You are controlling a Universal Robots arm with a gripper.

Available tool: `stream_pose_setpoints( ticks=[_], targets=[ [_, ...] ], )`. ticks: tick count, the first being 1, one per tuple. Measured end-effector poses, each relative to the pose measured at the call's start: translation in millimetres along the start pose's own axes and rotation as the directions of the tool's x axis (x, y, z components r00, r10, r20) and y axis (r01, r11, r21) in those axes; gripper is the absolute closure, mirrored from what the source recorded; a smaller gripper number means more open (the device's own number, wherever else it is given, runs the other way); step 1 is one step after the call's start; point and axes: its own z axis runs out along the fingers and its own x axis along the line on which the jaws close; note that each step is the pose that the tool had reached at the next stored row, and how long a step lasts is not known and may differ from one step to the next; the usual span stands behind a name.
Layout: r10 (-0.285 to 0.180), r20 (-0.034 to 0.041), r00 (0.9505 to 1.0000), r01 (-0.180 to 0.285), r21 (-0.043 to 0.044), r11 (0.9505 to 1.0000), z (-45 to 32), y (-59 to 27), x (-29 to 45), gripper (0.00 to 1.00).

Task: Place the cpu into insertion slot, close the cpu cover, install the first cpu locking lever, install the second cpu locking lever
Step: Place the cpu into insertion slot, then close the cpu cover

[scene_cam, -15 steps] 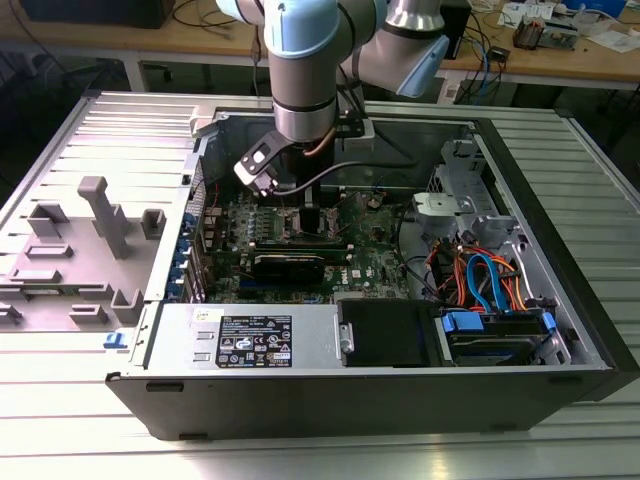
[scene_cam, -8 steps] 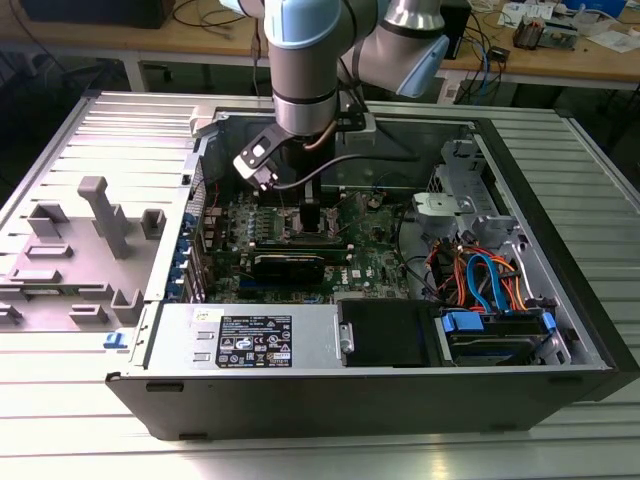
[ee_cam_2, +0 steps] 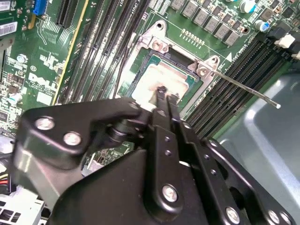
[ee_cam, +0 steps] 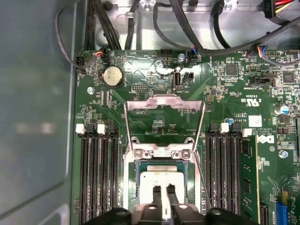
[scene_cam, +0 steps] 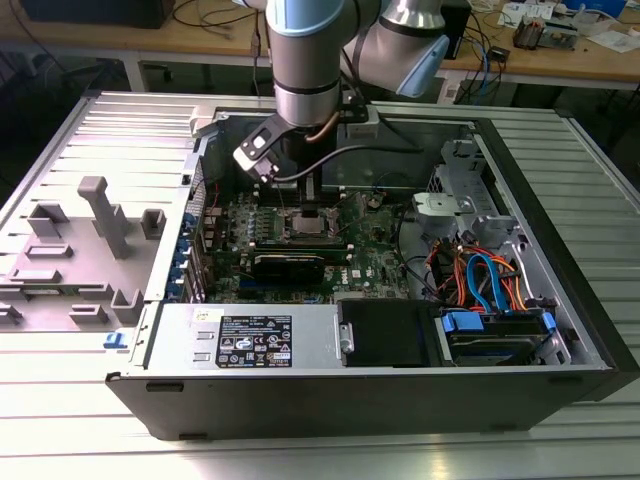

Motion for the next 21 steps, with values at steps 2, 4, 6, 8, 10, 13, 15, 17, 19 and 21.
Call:
stream_pose_setpoints(
  ticks=[2, 4, 6, 8, 10, 13, 15, 17, 19, 21],
  targets=[
    [0.0, -0.0001, 1.0, 0.0, 0.0009, 1.0, -0.1, 0.2, 0.0, 0.89],
    [0.0, 0.0001, 1.0, 0.0, 0.0011, 1.0, -0.2, 0.2, 0.0, 0.89],
    [0.0, 0.0001, 1.0, 0.0, 0.0012, 1.0, -0.2, 0.3, -0.1, 0.89],
    [0.0, 0.0001, 1.0, 0.0, 0.0016, 1.0, -0.2, 0.3, -0.1, 0.89],
    [0.0, 0.0001, 1.0, 0.0, 0.002, 1.0, -0.2, 0.3, -0.1, 0.89],
    [0.0, 0.0001, 1.0, 0.0, 0.0021, 1.0, -0.2, 0.3, -0.1, 0.89],
    [0.0, 0.0001, 1.0, 0.0, 0.0022, 1.0, -0.2, 0.3, -0.1, 0.89],
    [0.0, 0.0001, 1.0, 0.0, 0.0023, 1.0, -0.2, 0.3, -0.1, 0.89],
    [0.0, 0.0001, 1.0, 0.0, 0.0024, 1.0, -0.2, 0.3, -0.1, 0.89],
    [0.0, -0.0001, 1.0, 0.0, 0.0052, 1.0, -0.1, 0.7, 0.0, 0.89]
  ],
)
